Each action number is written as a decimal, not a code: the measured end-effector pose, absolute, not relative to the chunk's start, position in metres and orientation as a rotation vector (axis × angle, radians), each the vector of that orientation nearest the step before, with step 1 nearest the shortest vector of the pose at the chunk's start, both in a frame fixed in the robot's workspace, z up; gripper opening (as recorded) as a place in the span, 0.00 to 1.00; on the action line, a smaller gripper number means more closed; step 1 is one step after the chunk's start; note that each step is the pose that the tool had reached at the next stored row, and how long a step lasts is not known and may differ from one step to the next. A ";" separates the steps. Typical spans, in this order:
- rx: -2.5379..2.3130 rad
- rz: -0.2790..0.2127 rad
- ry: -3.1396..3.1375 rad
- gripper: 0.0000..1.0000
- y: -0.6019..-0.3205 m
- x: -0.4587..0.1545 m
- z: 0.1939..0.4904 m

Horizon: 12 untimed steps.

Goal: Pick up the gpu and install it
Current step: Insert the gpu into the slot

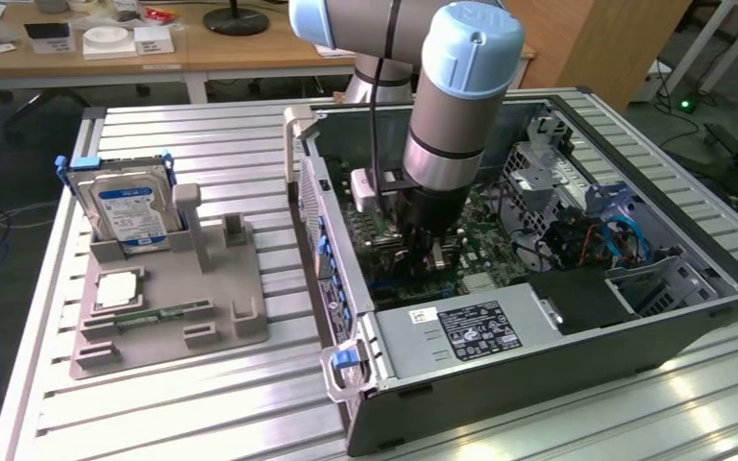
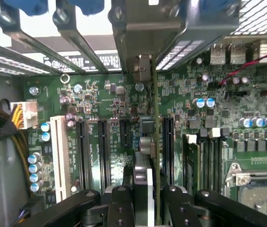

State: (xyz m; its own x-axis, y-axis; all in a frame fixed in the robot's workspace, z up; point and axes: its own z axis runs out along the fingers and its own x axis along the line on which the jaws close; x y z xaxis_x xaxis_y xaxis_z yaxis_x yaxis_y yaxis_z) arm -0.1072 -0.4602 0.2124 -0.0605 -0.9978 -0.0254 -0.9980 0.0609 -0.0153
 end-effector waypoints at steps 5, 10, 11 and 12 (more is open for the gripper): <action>-2.133 0.010 2.267 0.28 -0.460 -0.107 0.212; -2.133 0.010 2.267 0.28 -0.460 -0.107 0.212; -2.133 0.010 2.267 0.28 -0.460 -0.107 0.212; -2.133 0.009 2.267 0.28 -0.460 -0.107 0.212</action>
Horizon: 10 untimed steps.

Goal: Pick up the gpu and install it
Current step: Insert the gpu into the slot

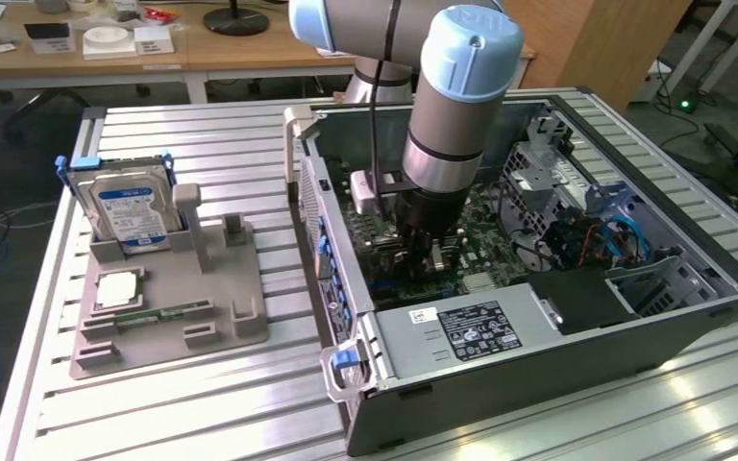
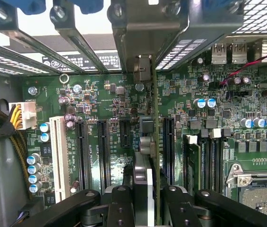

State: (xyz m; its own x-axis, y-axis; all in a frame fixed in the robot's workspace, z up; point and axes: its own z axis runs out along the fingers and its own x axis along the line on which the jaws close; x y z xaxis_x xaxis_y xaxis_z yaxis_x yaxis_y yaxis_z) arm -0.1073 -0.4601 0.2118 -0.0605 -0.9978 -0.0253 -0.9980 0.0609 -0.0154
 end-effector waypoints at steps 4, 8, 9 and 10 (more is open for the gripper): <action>-2.132 0.010 2.266 0.28 -0.460 -0.107 0.212; -2.131 0.010 2.266 0.35 -0.460 -0.108 0.211; -2.132 0.010 2.266 0.35 -0.460 -0.107 0.212; -2.132 0.010 2.266 0.35 -0.460 -0.107 0.212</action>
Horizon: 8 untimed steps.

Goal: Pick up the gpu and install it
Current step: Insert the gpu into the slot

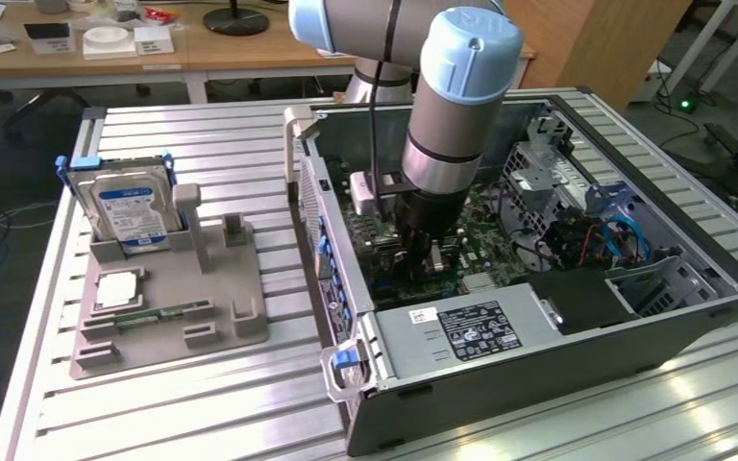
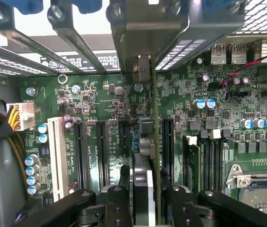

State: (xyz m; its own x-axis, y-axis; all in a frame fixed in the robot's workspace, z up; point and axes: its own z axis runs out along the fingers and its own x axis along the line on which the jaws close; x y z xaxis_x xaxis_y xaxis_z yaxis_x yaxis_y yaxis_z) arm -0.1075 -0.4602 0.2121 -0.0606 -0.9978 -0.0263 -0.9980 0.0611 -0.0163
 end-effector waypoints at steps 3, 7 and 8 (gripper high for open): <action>-2.131 0.007 2.265 0.35 -0.460 -0.107 0.216; -2.129 0.002 2.262 0.35 -0.460 -0.107 0.226; -2.128 0.000 2.261 0.35 -0.460 -0.107 0.228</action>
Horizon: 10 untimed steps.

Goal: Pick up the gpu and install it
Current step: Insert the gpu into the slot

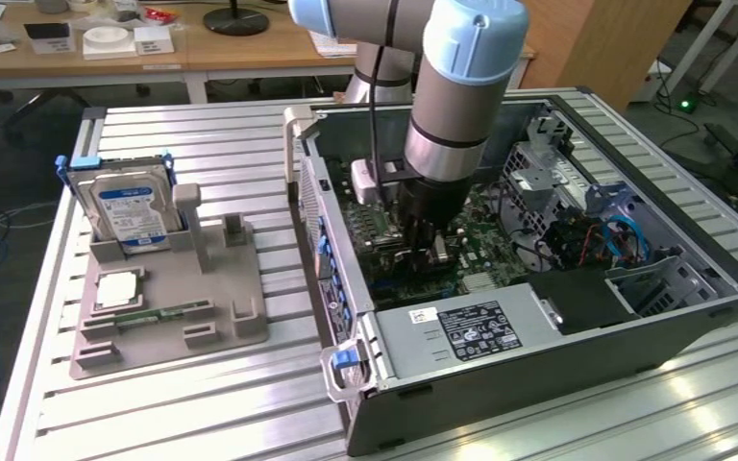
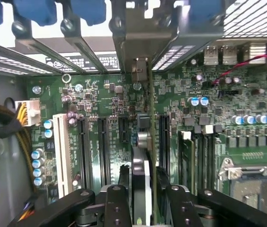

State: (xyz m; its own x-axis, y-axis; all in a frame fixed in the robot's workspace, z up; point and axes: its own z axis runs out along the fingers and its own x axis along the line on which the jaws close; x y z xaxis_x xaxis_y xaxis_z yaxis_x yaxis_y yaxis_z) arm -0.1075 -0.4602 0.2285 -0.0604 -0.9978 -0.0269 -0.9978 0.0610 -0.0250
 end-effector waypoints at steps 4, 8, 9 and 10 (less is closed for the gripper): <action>-2.124 -0.007 2.257 0.35 -0.460 -0.108 0.240; -2.120 -0.016 2.253 0.35 -0.460 -0.108 0.250; -2.120 -0.017 2.252 0.35 -0.460 -0.108 0.253; -2.119 -0.018 2.251 0.35 -0.460 -0.108 0.255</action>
